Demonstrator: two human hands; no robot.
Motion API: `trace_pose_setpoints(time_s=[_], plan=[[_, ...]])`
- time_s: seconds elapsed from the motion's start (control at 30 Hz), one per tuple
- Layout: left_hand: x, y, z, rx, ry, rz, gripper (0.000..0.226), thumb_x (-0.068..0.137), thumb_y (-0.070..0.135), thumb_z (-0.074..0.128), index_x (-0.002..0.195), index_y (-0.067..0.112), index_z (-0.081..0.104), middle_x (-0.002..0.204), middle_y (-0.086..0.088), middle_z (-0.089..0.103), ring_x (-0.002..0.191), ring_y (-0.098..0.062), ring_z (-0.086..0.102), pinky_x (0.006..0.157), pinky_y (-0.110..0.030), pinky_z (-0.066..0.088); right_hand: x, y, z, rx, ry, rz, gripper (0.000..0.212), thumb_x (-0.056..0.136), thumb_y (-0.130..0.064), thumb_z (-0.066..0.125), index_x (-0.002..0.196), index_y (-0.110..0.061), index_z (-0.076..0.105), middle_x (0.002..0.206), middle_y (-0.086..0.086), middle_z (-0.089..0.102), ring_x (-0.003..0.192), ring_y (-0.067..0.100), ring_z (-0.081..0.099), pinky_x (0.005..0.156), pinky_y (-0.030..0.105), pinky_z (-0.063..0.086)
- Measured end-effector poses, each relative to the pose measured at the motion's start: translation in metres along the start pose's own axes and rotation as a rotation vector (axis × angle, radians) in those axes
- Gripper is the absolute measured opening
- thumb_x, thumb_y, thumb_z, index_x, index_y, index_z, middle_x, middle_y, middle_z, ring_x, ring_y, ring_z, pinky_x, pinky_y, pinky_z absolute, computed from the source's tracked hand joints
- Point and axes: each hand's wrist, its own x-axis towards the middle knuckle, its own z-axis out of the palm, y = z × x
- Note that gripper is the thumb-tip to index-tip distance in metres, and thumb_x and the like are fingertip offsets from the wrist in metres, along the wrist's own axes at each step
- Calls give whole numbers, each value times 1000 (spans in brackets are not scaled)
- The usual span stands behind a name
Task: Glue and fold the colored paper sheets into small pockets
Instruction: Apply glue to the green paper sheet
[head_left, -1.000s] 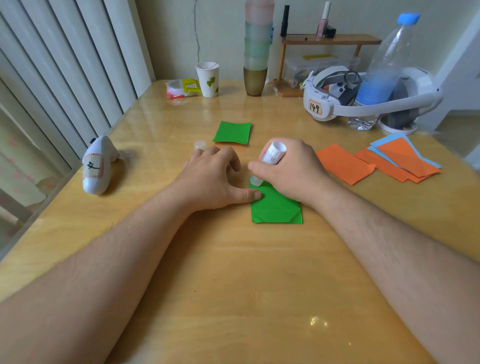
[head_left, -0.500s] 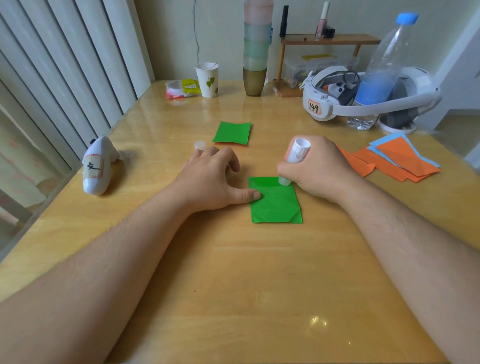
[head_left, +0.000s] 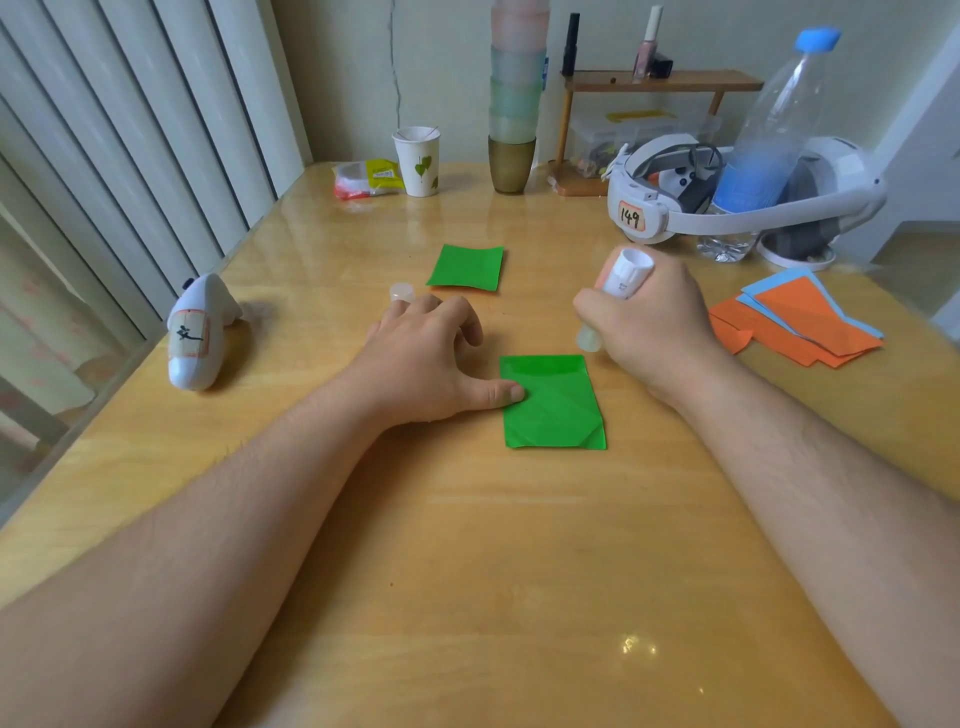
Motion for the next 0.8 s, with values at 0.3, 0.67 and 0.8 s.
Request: trace_pose_setpoints(time_s=[0.3, 0.67, 0.8], plan=[[0, -1, 2, -4, -2, -8, 80, 48, 98, 54, 105, 42, 47, 115, 9, 48, 114, -21, 41, 107, -46, 41, -12, -10, 24, -2, -285, -55, 23, 79, -34, 81, 73, -20, 64, 57, -14, 60, 57, 6, 51, 56, 28, 43], [0, 1, 1, 6, -6, -11, 79, 47, 96, 54, 104, 42, 48, 113, 10, 47, 114, -22, 40, 106, -45, 41, -14, -21, 29, -161, -318, -88, 31, 76, -37, 78, 83, -10, 64, 77, 8, 69, 64, 15, 52, 61, 38, 49], [-2, 0, 0, -1, -13, -6, 82, 46, 98, 52, 105, 42, 48, 114, 9, 47, 115, -22, 41, 107, -46, 40, -13, -18, 24, -174, -338, -84, 29, 74, -34, 78, 82, -10, 63, 78, 9, 70, 63, 15, 51, 58, 39, 49]])
